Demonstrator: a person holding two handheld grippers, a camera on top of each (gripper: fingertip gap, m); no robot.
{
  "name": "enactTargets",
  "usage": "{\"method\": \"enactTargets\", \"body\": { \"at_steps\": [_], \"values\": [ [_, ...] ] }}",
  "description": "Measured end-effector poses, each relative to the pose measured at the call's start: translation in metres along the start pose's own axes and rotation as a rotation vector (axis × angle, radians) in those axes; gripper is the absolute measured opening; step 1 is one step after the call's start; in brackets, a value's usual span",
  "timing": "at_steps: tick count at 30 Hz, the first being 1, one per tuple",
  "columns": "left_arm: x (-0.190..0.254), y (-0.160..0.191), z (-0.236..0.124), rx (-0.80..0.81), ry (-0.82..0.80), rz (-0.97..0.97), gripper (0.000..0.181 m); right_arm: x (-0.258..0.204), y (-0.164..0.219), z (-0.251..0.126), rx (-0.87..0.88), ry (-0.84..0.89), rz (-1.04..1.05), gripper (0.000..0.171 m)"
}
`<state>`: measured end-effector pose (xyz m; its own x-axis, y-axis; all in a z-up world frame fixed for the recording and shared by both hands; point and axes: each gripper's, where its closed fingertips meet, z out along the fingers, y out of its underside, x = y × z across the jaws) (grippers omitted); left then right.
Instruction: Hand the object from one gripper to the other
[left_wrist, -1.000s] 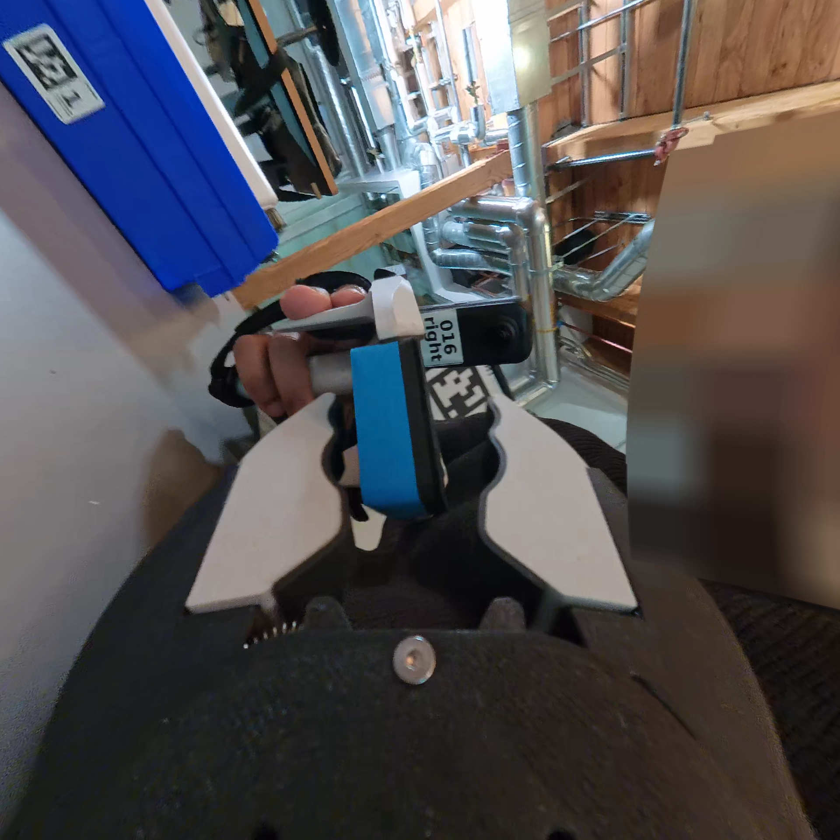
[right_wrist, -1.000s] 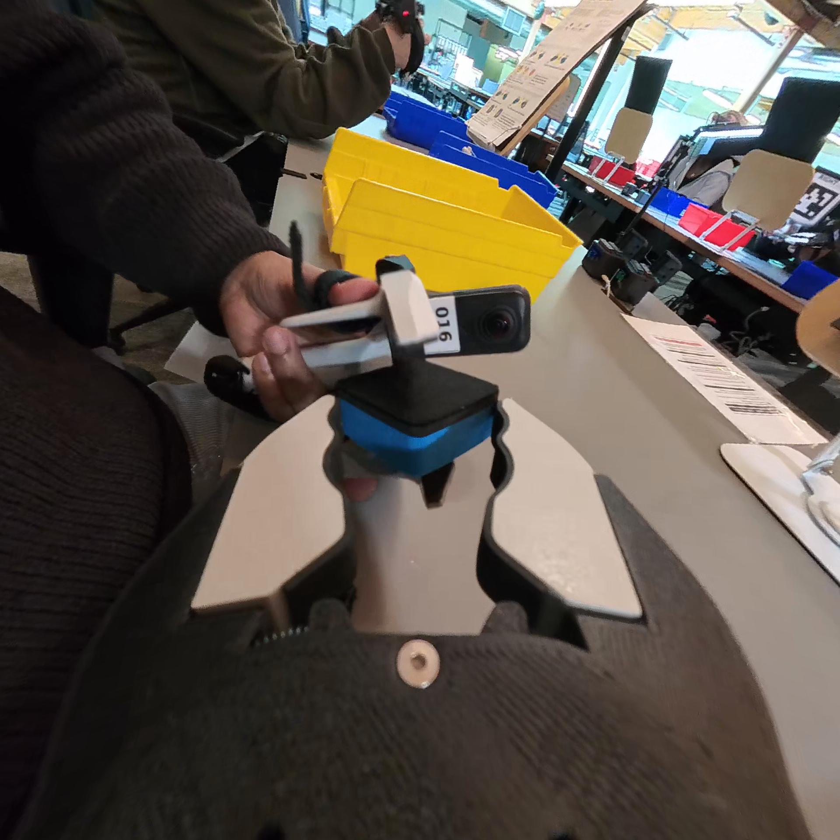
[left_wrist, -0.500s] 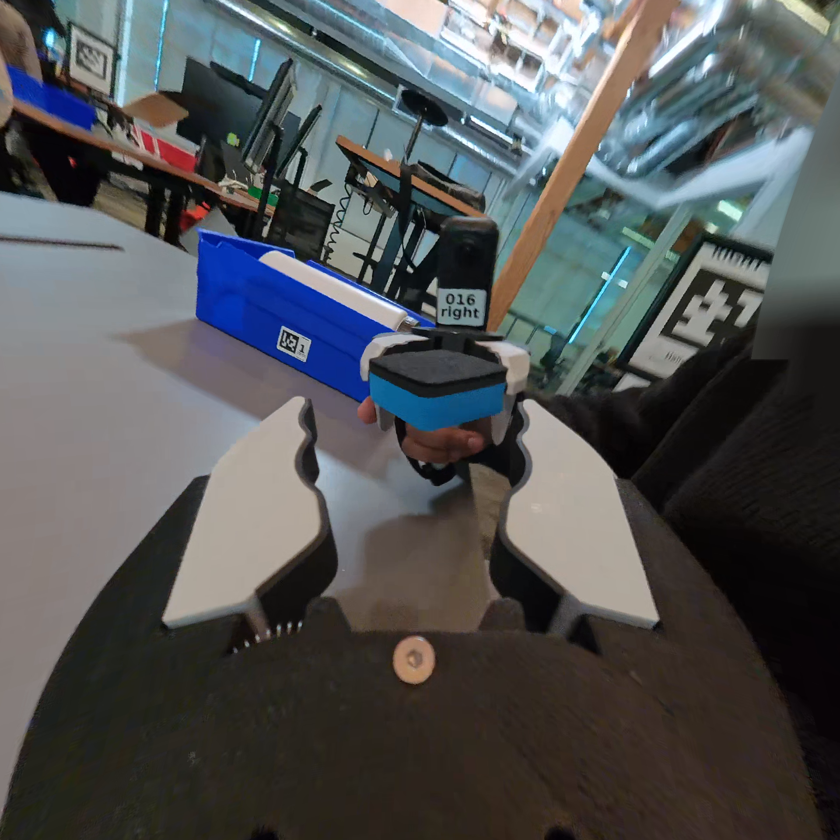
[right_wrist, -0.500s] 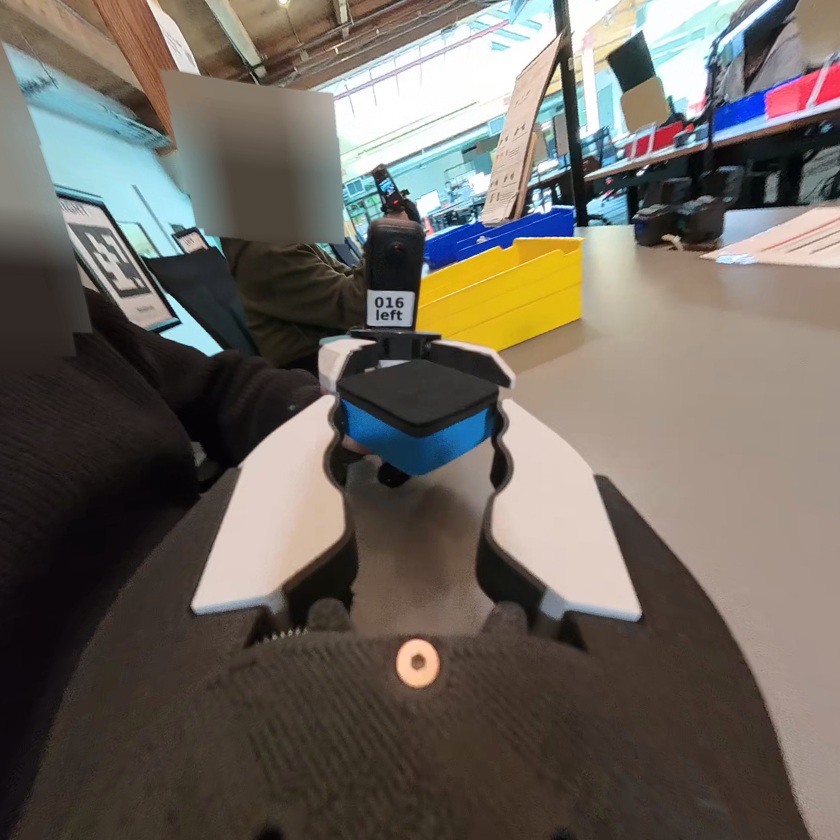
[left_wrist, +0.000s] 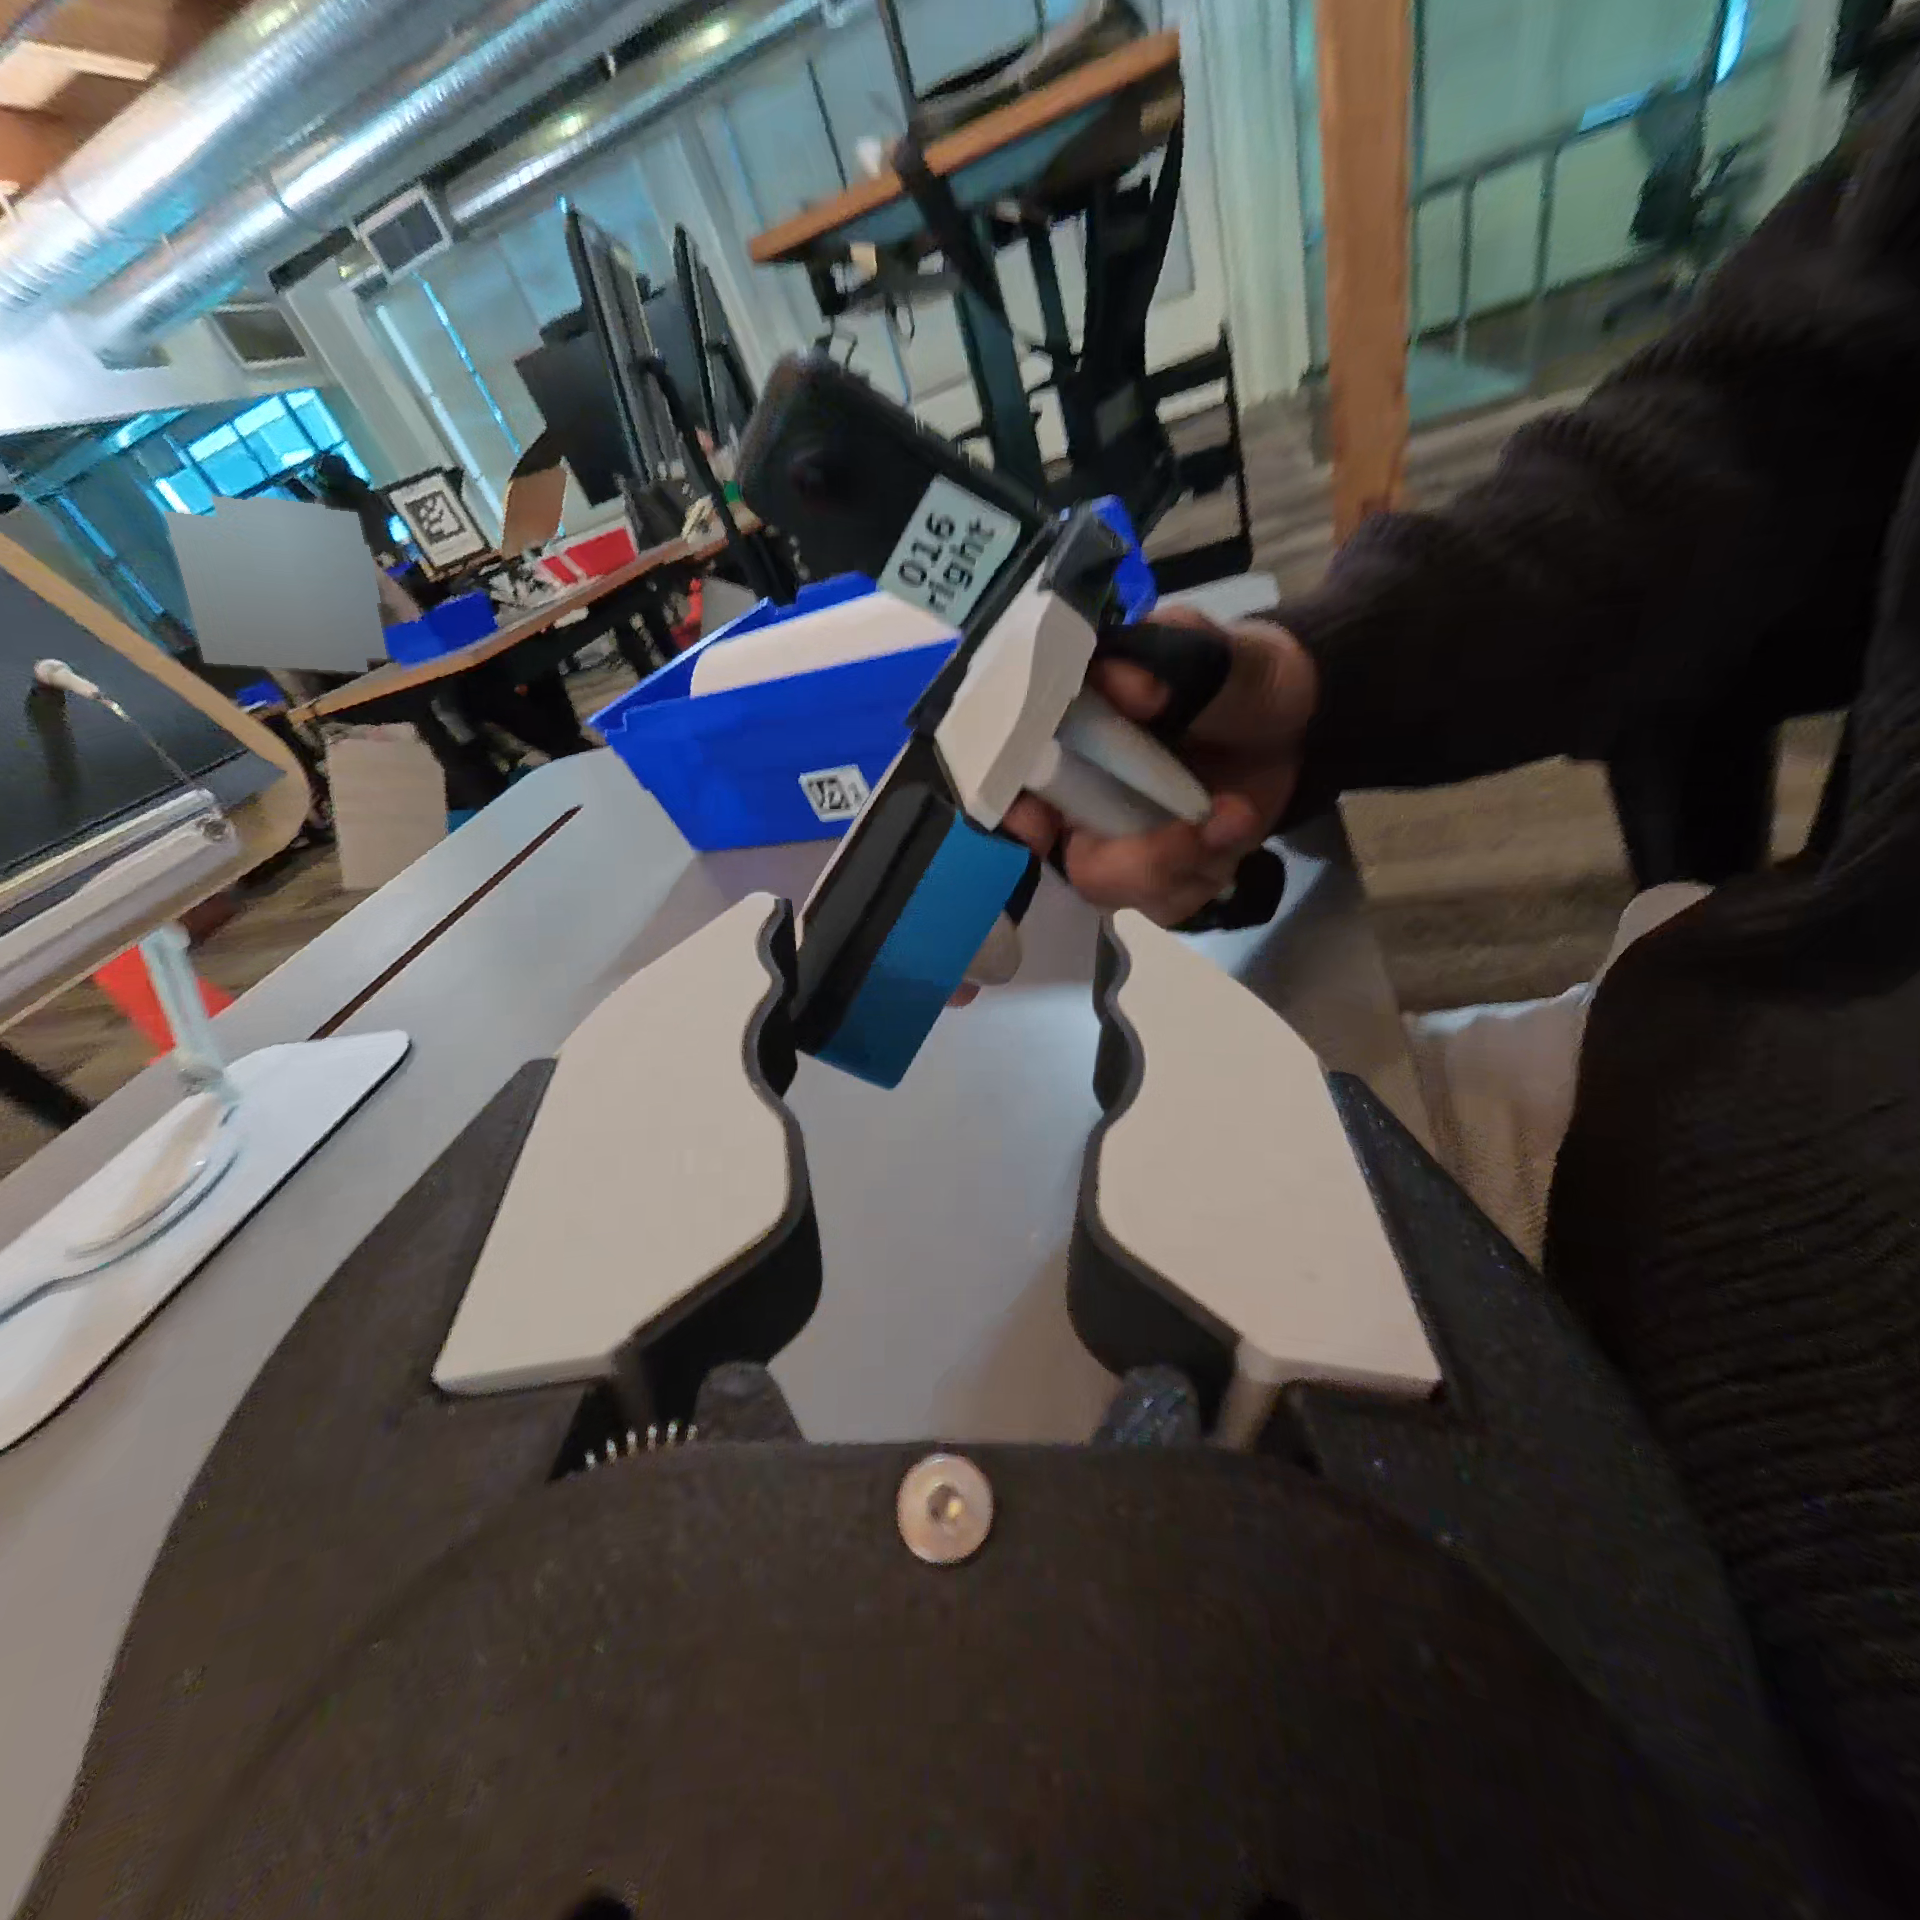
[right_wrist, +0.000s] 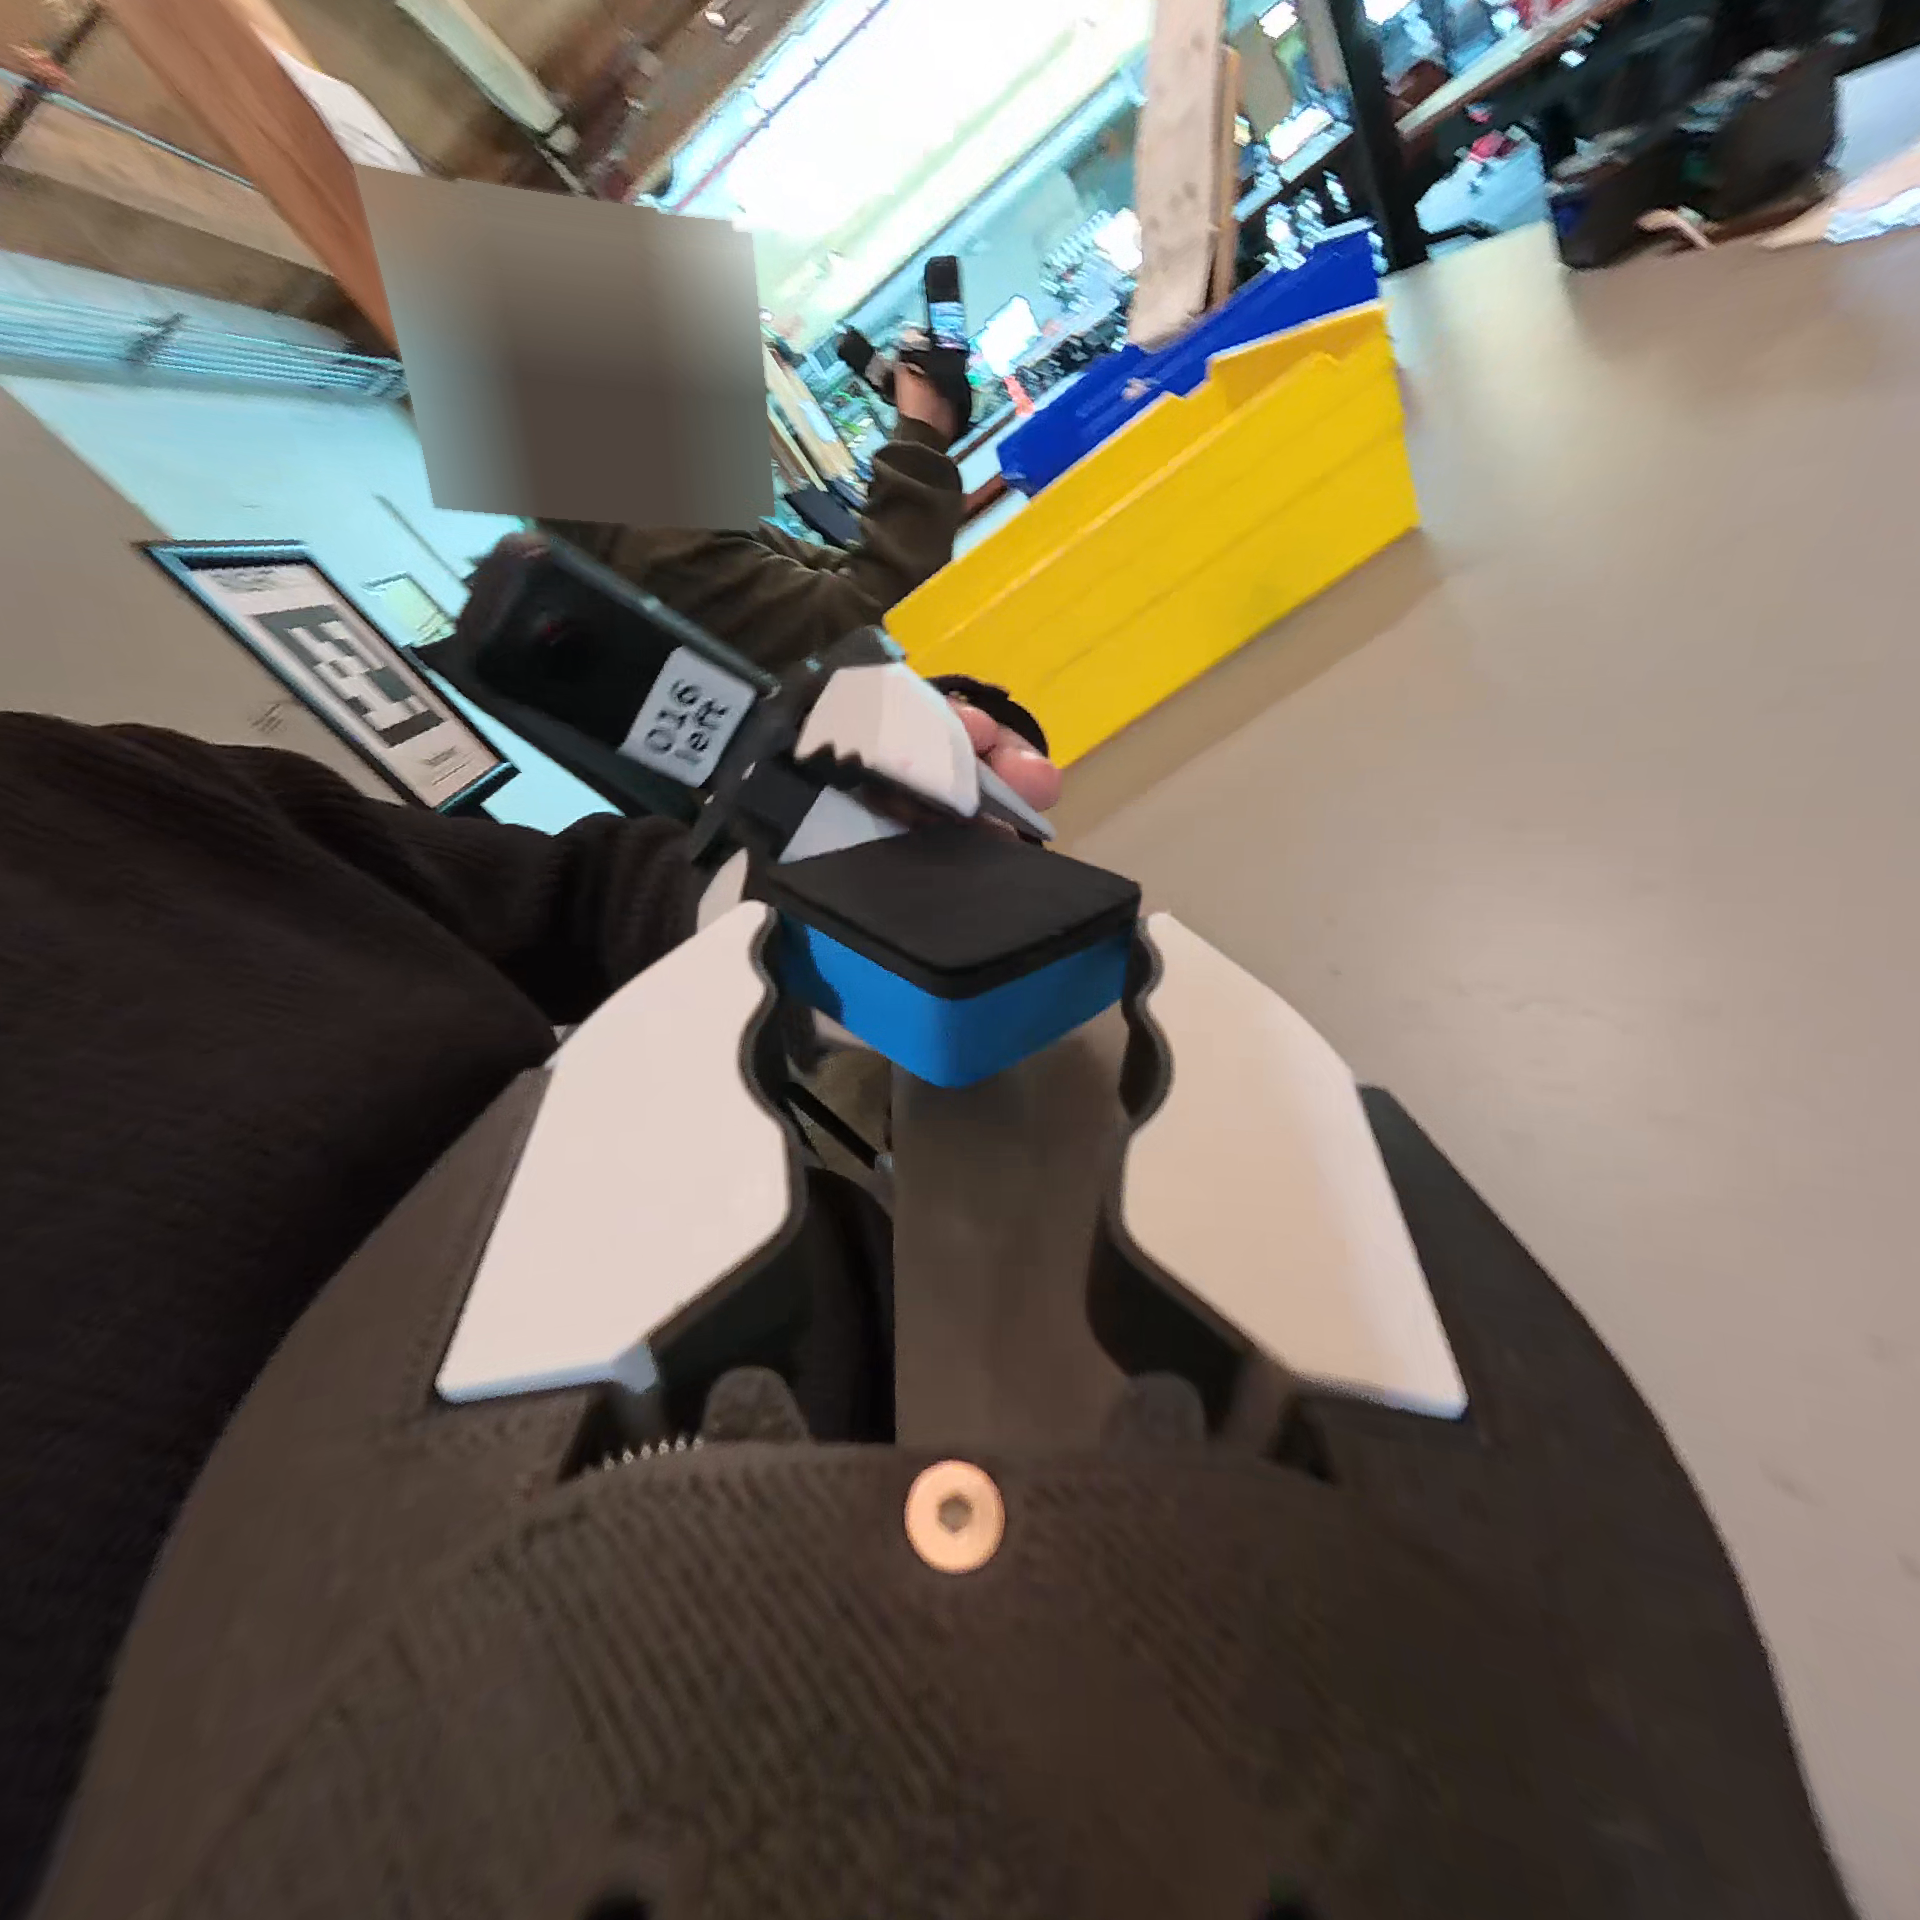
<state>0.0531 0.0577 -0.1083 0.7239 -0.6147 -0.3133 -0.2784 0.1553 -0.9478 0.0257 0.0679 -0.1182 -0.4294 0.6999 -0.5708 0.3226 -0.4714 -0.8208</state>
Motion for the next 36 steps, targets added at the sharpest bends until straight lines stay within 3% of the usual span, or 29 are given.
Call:
{"method": "enactTargets", "body": {
  "at_steps": [5,12,16,22,24,26,29,32,36],
  "values": [
    [-0.016,0.020,0.000,-0.160,-0.143,0.189,0.045,0.017,0.008,0.001,-0.031,0.168,0.100,0.064],
    [-0.012,0.036,0.003,-0.276,-0.142,0.321,0.039,0.029,0.018,0.000,-0.099,0.331,0.053,0.064],
    [-0.011,0.040,0.003,-0.298,-0.137,0.335,0.026,0.025,0.020,0.003,-0.109,0.332,0.039,0.064],
    [-0.012,0.036,0.002,-0.283,-0.144,0.346,0.025,0.021,0.016,0.004,-0.079,0.304,0.014,0.064],
    [-0.014,0.032,0.001,-0.267,-0.152,0.339,0.023,0.018,0.012,0.006,-0.051,0.282,-0.048,0.073],
    [-0.016,0.028,0.000,-0.229,-0.153,0.277,0.023,0.017,-0.001,0.005,0.023,0.301,-0.184,0.095],
    [-0.022,0.026,-0.003,-0.184,-0.139,0.122,0.023,0.011,-0.010,0.003,0.033,0.317,-0.398,0.103],
    [-0.020,0.021,-0.003,-0.087,-0.030,-0.148,0.023,0.005,-0.014,0.001,0.037,0.292,-0.517,0.097],
    [-0.019,0.011,-0.008,0.039,0.134,-0.540,0.023,-0.004,-0.016,-0.004,0.064,0.156,-0.427,0.071]
  ]
}}
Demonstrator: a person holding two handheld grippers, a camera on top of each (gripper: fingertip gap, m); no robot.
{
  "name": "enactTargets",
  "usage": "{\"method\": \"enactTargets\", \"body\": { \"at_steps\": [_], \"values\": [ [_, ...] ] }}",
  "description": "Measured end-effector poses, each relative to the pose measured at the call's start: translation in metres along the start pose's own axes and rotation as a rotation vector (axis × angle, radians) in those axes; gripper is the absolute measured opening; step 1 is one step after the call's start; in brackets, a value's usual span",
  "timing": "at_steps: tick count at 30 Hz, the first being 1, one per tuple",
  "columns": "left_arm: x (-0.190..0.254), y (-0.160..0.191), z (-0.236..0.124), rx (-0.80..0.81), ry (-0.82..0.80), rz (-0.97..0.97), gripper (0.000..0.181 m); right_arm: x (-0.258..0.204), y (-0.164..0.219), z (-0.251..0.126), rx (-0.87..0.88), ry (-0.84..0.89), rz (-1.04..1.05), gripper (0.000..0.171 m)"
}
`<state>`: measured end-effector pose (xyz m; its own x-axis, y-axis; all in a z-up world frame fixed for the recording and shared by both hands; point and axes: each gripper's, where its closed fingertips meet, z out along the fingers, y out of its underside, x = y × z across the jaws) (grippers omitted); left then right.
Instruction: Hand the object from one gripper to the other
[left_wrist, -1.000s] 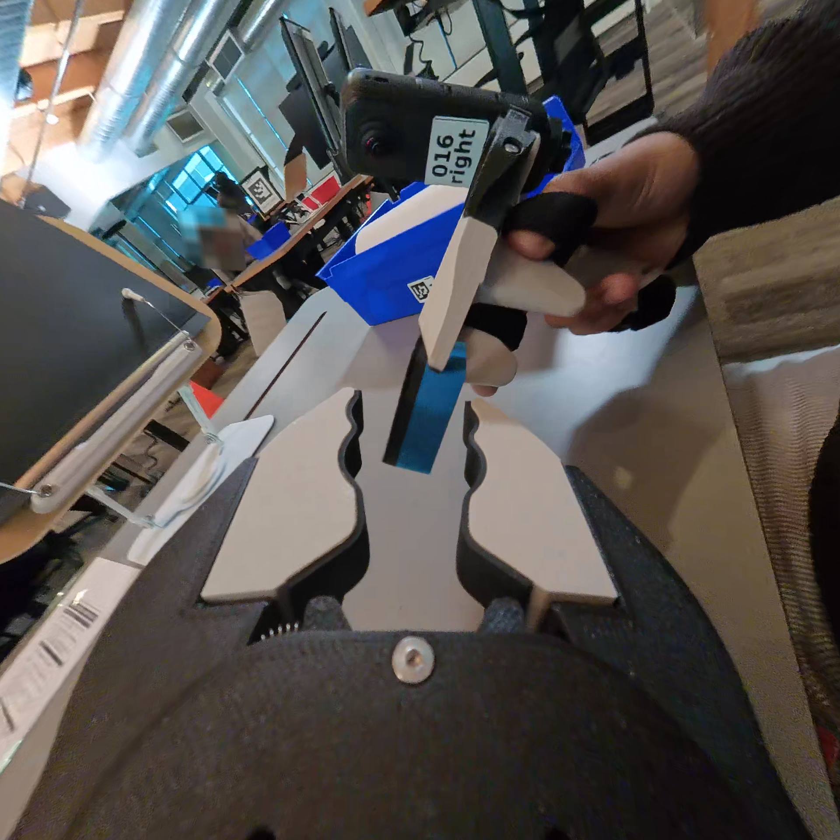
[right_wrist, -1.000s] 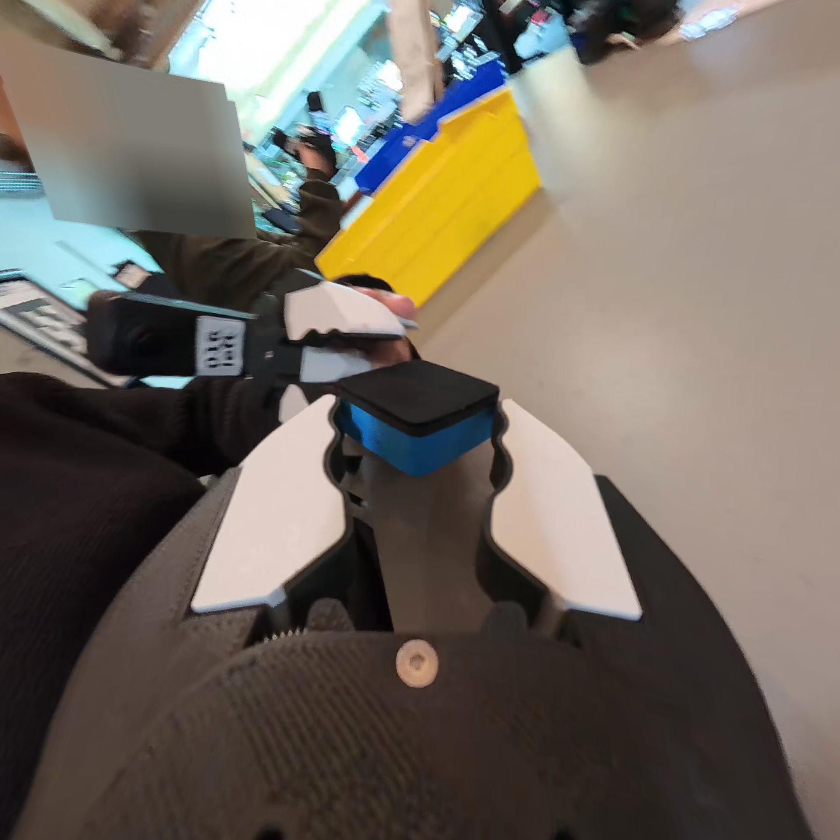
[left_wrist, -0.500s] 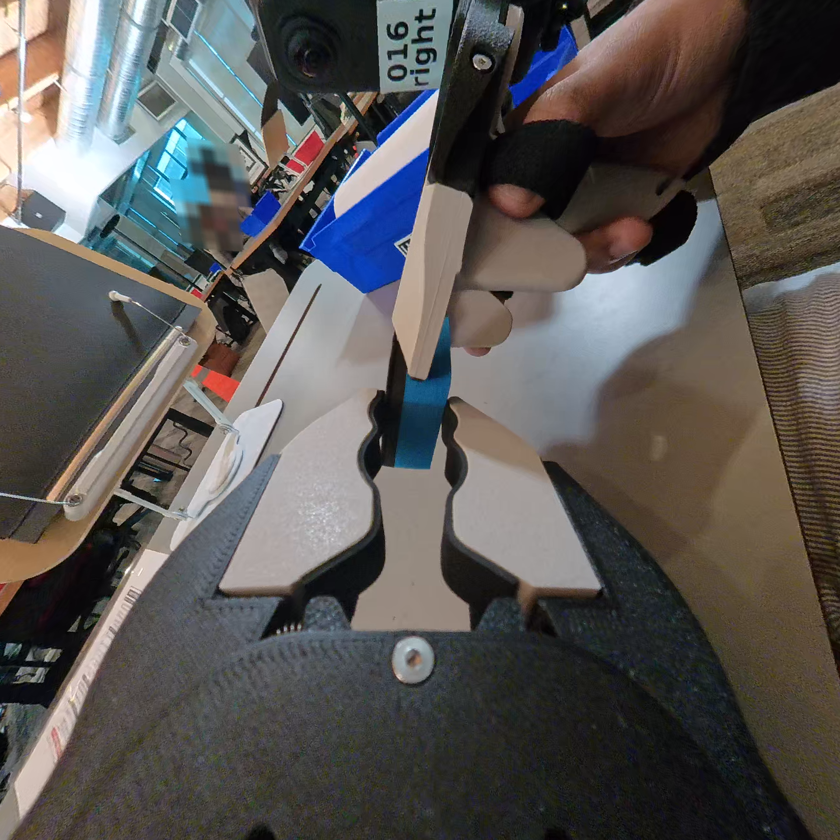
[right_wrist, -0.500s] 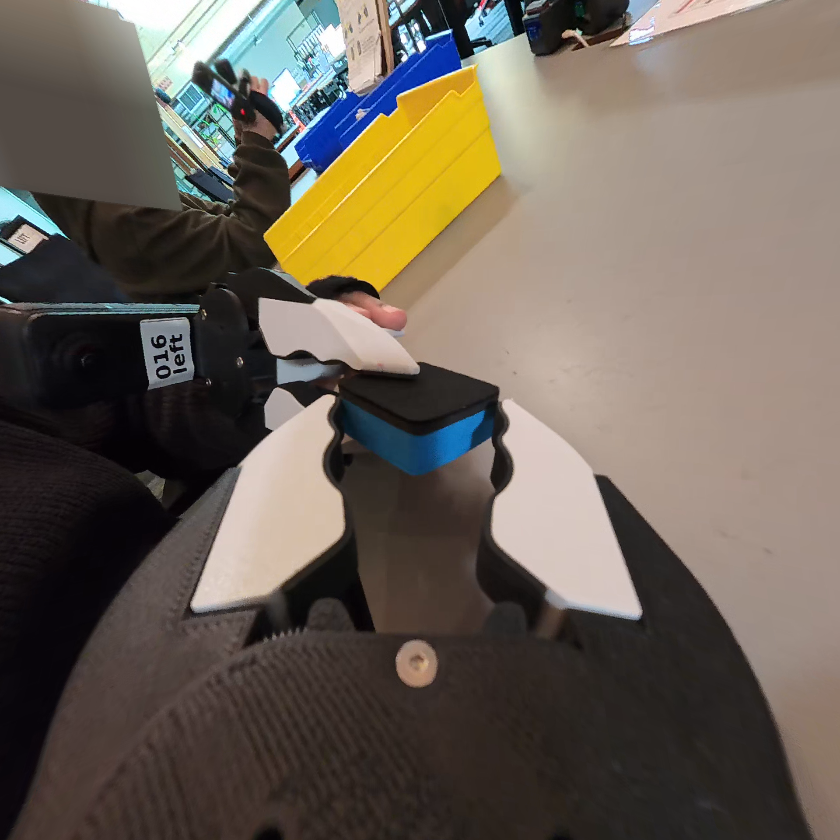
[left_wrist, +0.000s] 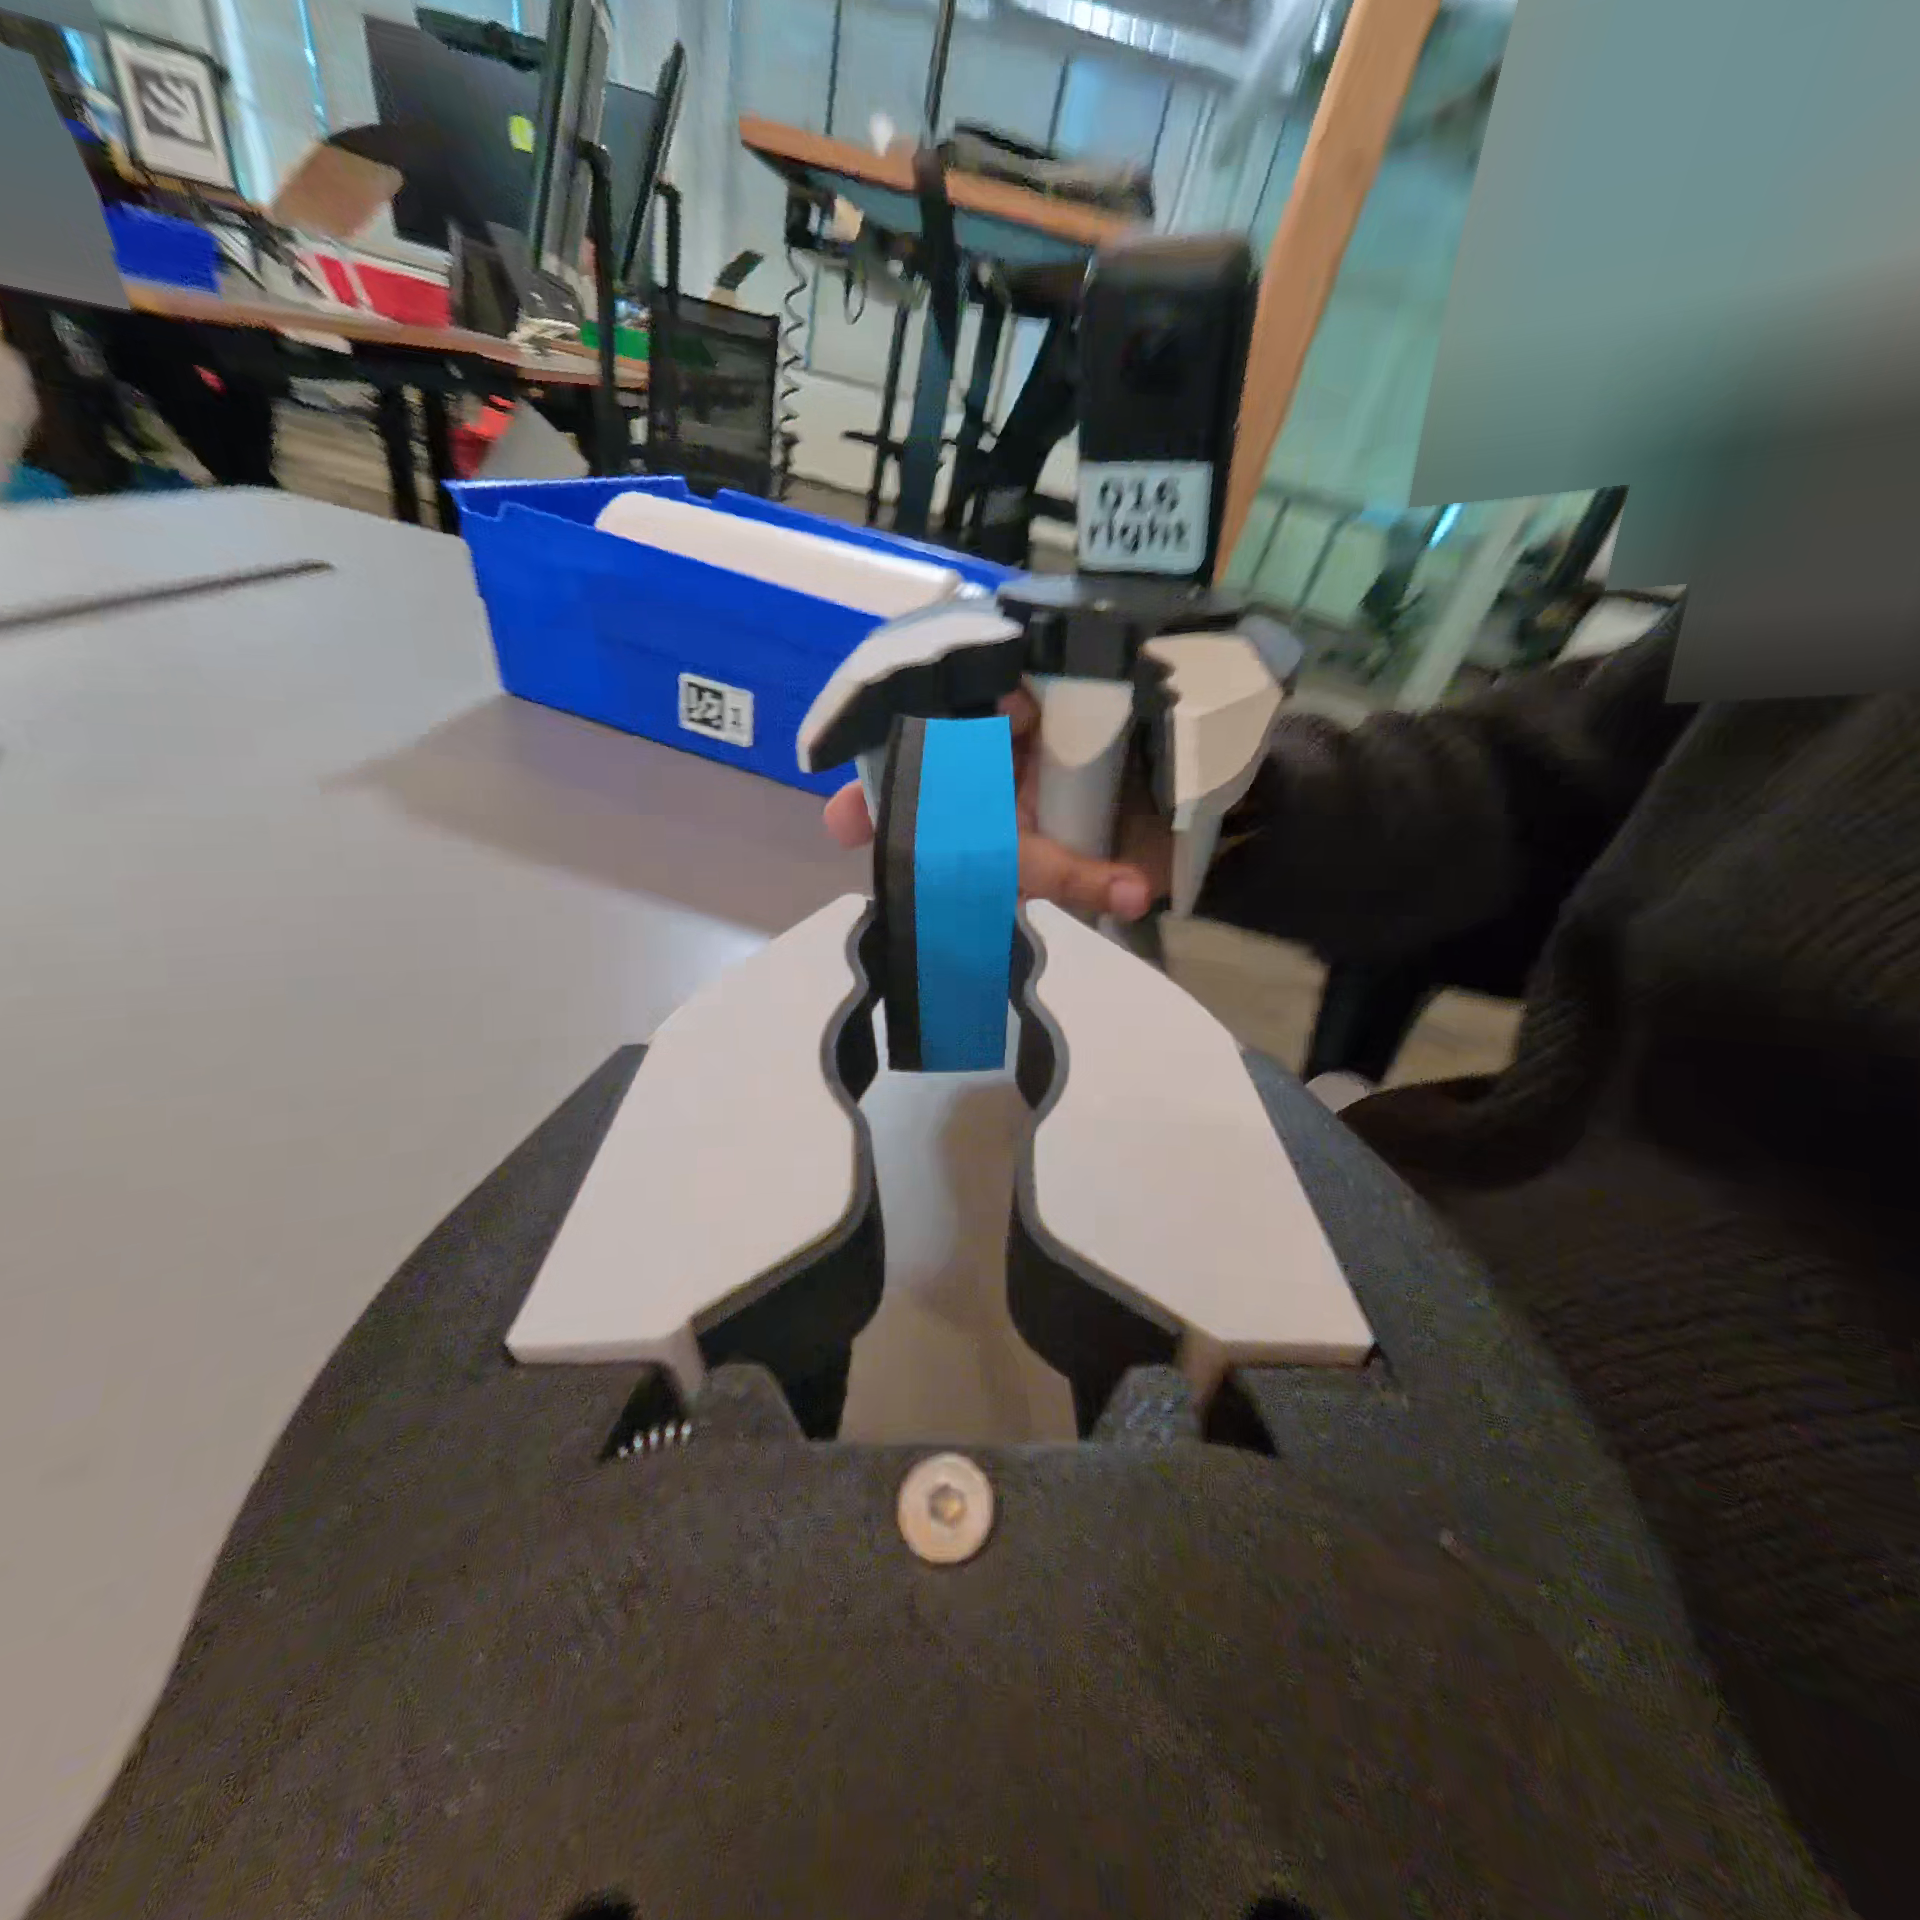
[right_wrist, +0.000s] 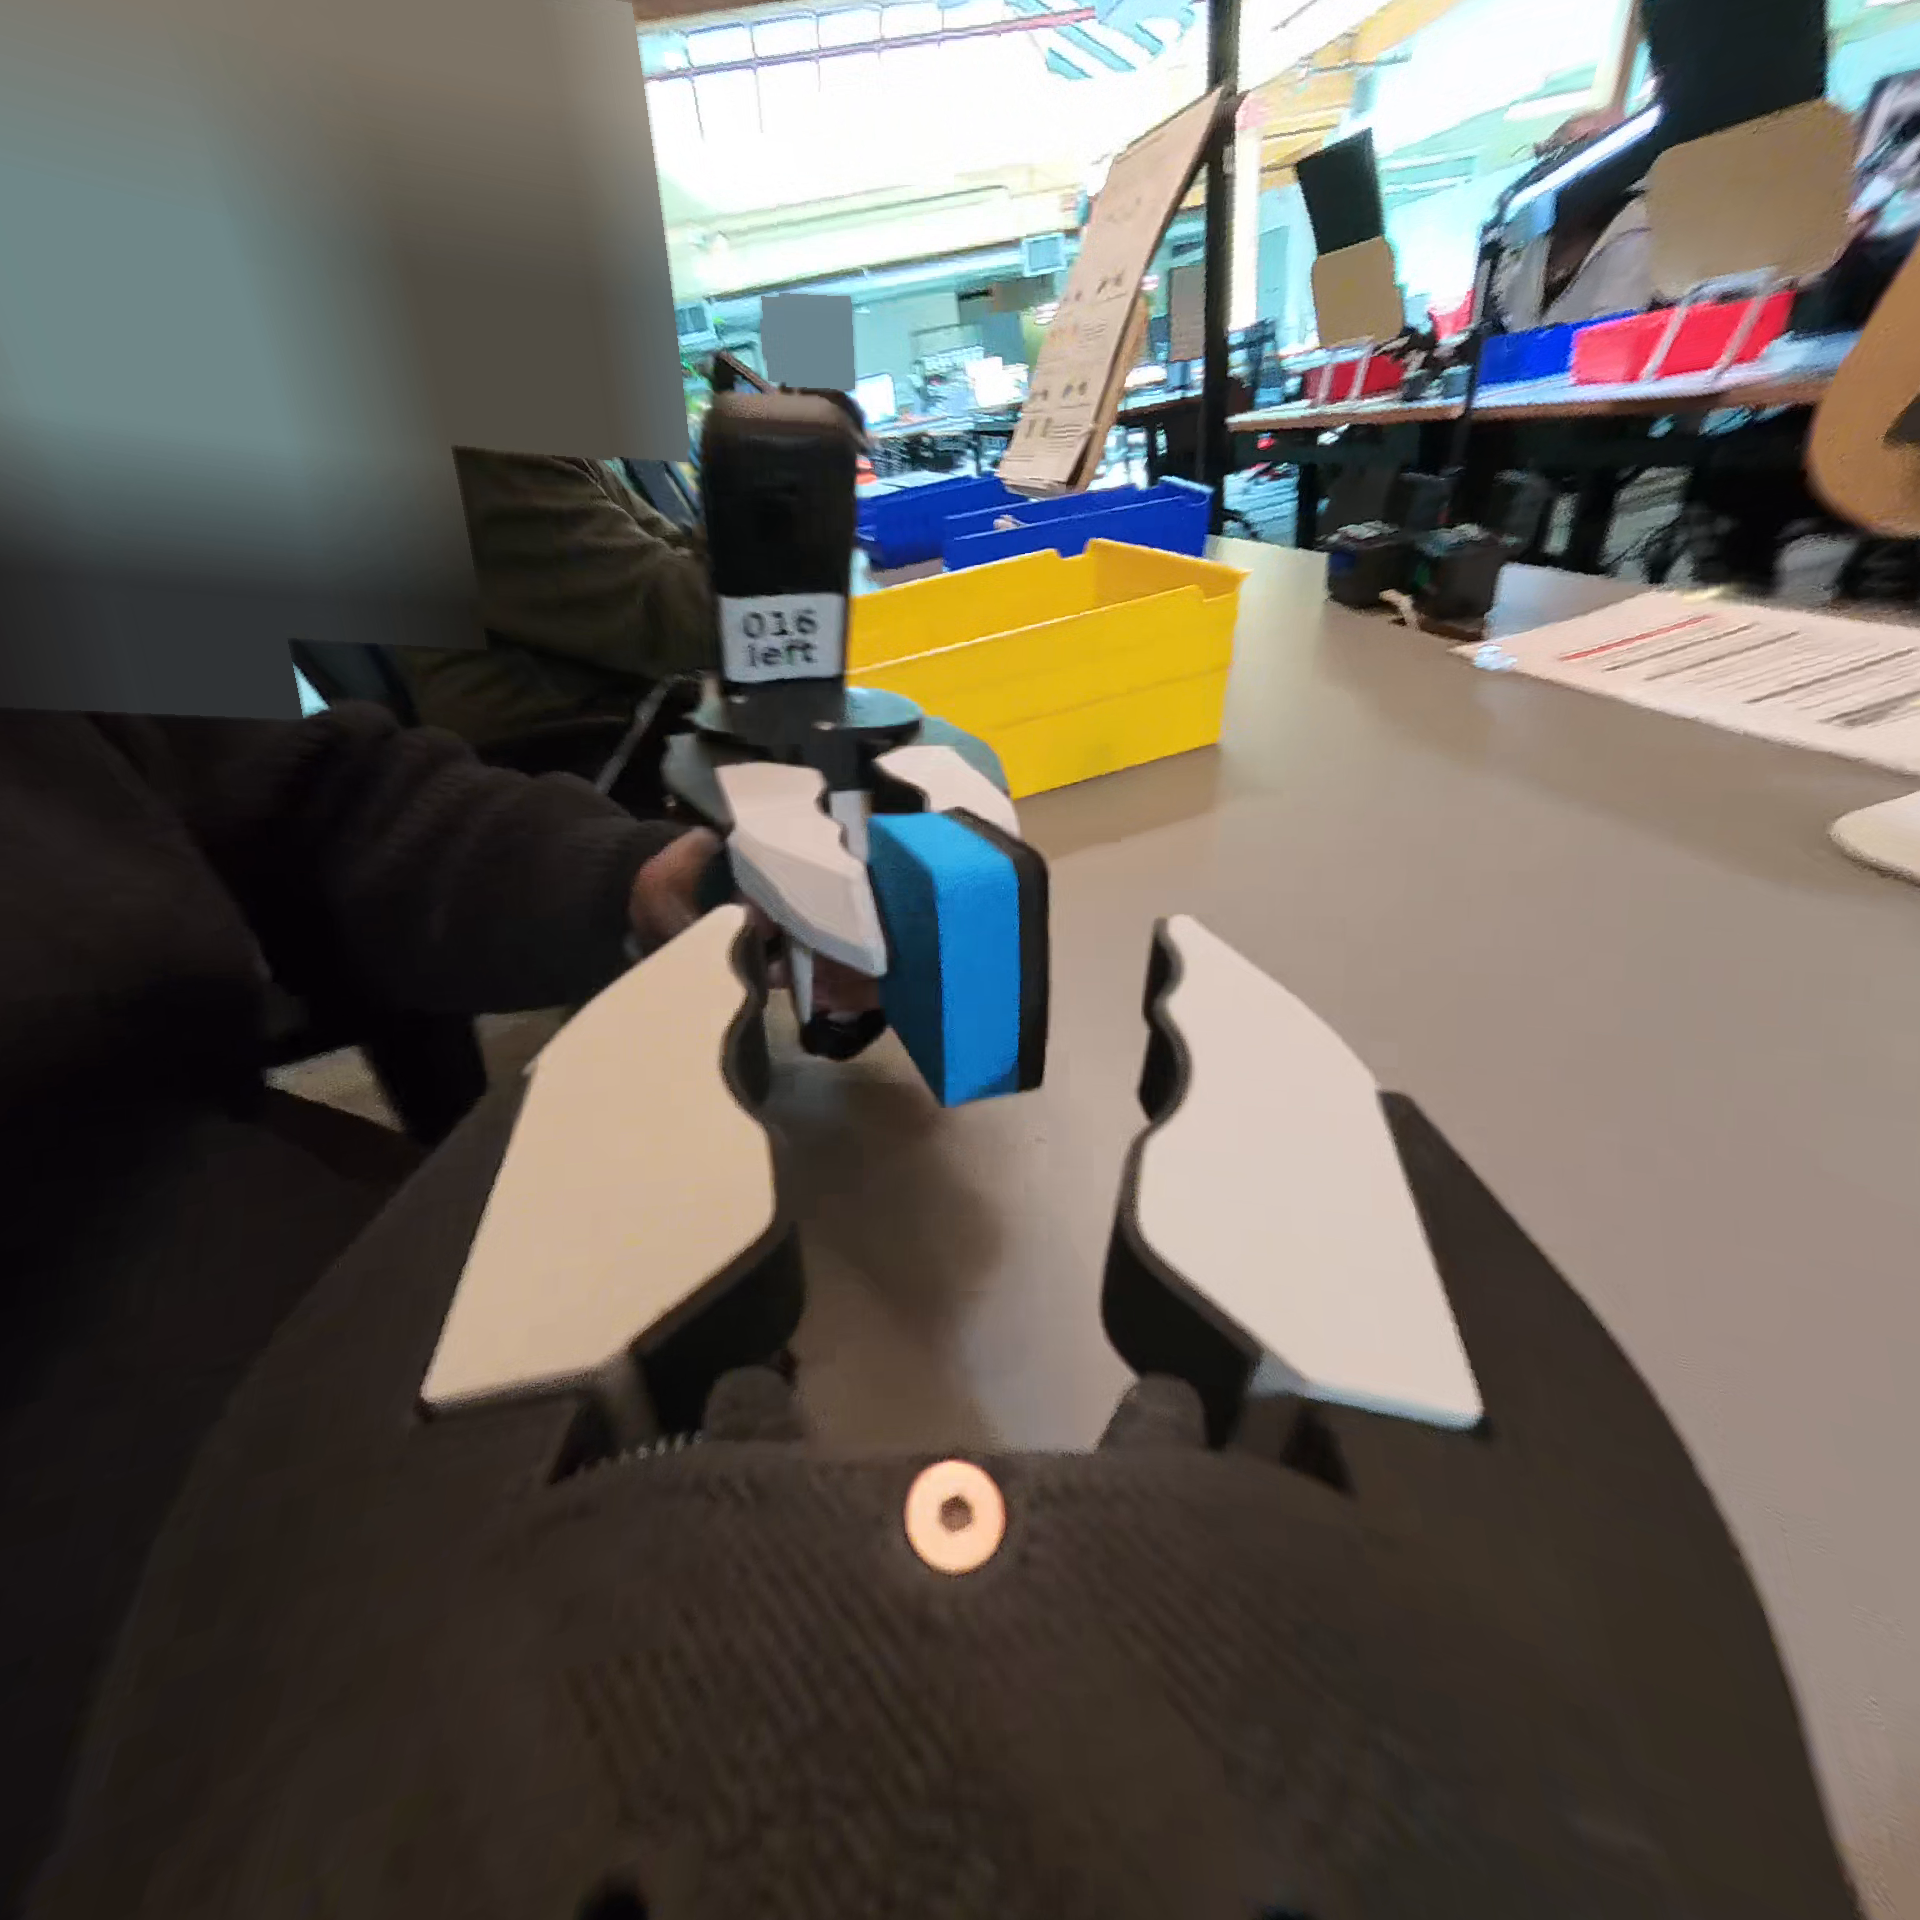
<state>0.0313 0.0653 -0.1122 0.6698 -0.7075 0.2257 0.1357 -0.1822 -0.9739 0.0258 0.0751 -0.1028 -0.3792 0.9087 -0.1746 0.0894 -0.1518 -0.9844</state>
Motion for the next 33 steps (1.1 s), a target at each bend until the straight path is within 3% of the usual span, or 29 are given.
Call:
{"method": "enactTargets", "body": {
  "at_steps": [4,7,11,14,23,33],
  "values": [
    [-0.002,-0.008,-0.006,0.079,0.111,-0.277,0.023,0.006,0.006,-0.003,-0.014,-0.055,0.176,0.061],
    [0.004,-0.003,-0.003,0.044,0.182,-0.381,0.023,0.005,0.010,-0.002,-0.027,-0.075,0.208,0.056],
    [0.015,0.008,0.003,-0.039,0.227,-0.389,0.024,-0.004,0.020,0.002,-0.096,-0.106,0.184,0.048],
    [0.015,0.012,0.005,-0.070,0.214,-0.373,0.024,-0.011,0.026,0.004,-0.134,-0.136,0.186,0.027],
    [0.012,0.011,0.006,-0.025,0.189,-0.324,0.026,-0.009,0.023,0.003,-0.120,-0.136,0.283,0.024],
    [-0.012,0.009,0.008,-0.001,-0.062,-0.092,0.090,0.016,0.017,-0.005,-0.035,-0.089,0.514,0.024]
  ]
}}
